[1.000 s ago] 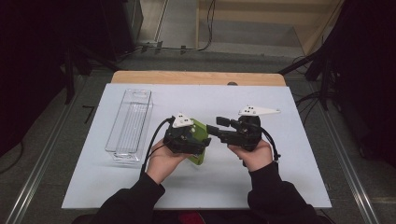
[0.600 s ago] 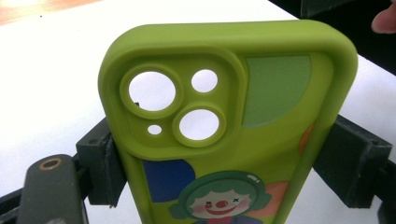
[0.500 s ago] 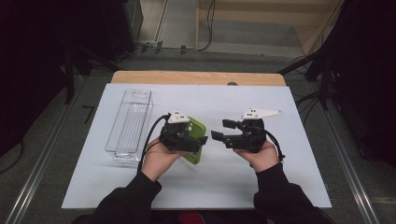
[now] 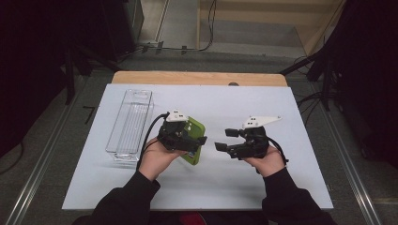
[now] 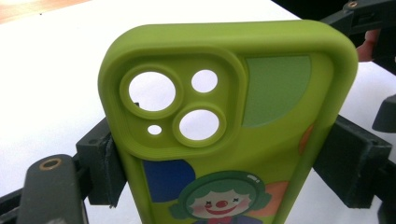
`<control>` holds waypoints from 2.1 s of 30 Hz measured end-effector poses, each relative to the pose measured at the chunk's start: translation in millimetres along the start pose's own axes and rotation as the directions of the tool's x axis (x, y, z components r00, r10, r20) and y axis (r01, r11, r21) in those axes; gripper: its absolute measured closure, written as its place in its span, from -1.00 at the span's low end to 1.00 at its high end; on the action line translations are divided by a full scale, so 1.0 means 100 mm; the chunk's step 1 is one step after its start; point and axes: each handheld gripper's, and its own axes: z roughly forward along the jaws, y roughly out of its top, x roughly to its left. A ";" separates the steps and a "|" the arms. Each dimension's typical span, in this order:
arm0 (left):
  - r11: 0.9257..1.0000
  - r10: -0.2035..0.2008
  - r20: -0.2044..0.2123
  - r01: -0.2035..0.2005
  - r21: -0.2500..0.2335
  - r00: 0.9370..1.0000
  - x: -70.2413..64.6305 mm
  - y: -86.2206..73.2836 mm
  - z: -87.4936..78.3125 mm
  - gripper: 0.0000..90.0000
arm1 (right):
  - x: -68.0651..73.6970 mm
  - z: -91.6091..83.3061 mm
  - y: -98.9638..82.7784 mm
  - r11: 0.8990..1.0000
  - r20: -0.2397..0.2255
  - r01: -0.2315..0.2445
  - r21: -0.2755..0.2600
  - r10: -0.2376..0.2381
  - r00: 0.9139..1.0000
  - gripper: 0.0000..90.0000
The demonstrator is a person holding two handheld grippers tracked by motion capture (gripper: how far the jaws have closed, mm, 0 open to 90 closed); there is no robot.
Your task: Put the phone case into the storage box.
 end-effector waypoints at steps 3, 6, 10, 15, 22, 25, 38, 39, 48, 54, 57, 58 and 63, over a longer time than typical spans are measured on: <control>1.000 -0.003 0.010 0.003 0.000 1.000 0.01 0.01 -0.02 -0.64 | -0.02 0.01 -0.05 1.000 -0.010 0.003 0.020 -0.003 1.000 -0.43; 1.000 0.001 0.012 -0.001 0.006 1.000 0.02 0.01 -0.02 -0.64 | -0.03 0.01 -0.11 0.999 -0.023 0.021 0.039 -0.020 1.000 -0.43; 1.000 0.003 0.021 -0.003 0.012 1.000 0.01 0.01 -0.02 -0.64 | -0.03 0.01 -0.16 0.998 -0.024 0.024 0.056 -0.023 0.999 -0.43; 1.000 0.006 0.027 -0.007 0.015 1.000 0.00 0.01 -0.02 -0.64 | -0.05 0.00 -0.23 0.997 -0.037 0.027 0.070 -0.024 0.999 -0.43; 1.000 0.009 0.035 -0.009 0.021 0.999 0.01 0.01 -0.02 -0.64 | -0.07 -0.03 -0.34 0.995 -0.047 0.030 0.099 -0.026 0.999 -0.43; 1.000 0.009 0.037 -0.010 0.023 0.999 0.01 0.02 -0.03 -0.64 | -0.09 -0.07 -0.38 0.994 -0.046 0.029 0.104 -0.024 0.999 -0.43; 0.999 0.007 0.054 -0.009 0.032 0.998 0.01 0.02 -0.03 -0.64 | -0.14 -0.18 -0.57 0.991 0.009 -0.023 0.131 0.022 1.000 -0.45; 0.999 0.008 0.055 -0.010 0.032 0.998 0.02 0.02 -0.03 -0.64 | -0.14 -0.19 -0.59 0.991 0.015 -0.025 0.135 0.023 1.000 -0.45; 1.000 0.002 0.054 -0.004 0.029 0.999 0.03 0.04 -0.06 -0.64 | -0.19 -0.27 -0.75 0.987 0.075 -0.061 0.151 0.050 0.996 -0.45; 0.999 0.002 0.058 -0.004 0.032 0.998 0.06 0.05 -0.08 -0.64 | -0.22 -0.30 -0.82 0.984 0.109 -0.083 0.159 0.066 0.992 -0.46; 0.999 0.002 0.057 -0.004 0.032 0.998 0.09 0.08 -0.11 -0.64 | -0.23 -0.32 -0.85 0.983 0.134 -0.091 0.162 0.069 0.989 -0.46; 1.000 0.000 0.054 -0.001 0.029 0.999 0.10 0.08 -0.11 -0.64 | -0.24 -0.33 -0.86 0.981 0.140 -0.097 0.168 0.074 0.987 -0.46; 1.000 -0.006 0.048 0.005 0.021 0.999 0.14 0.11 -0.17 -0.64 | -0.26 -0.34 -0.92 0.980 0.154 -0.116 0.160 0.091 0.984 -0.46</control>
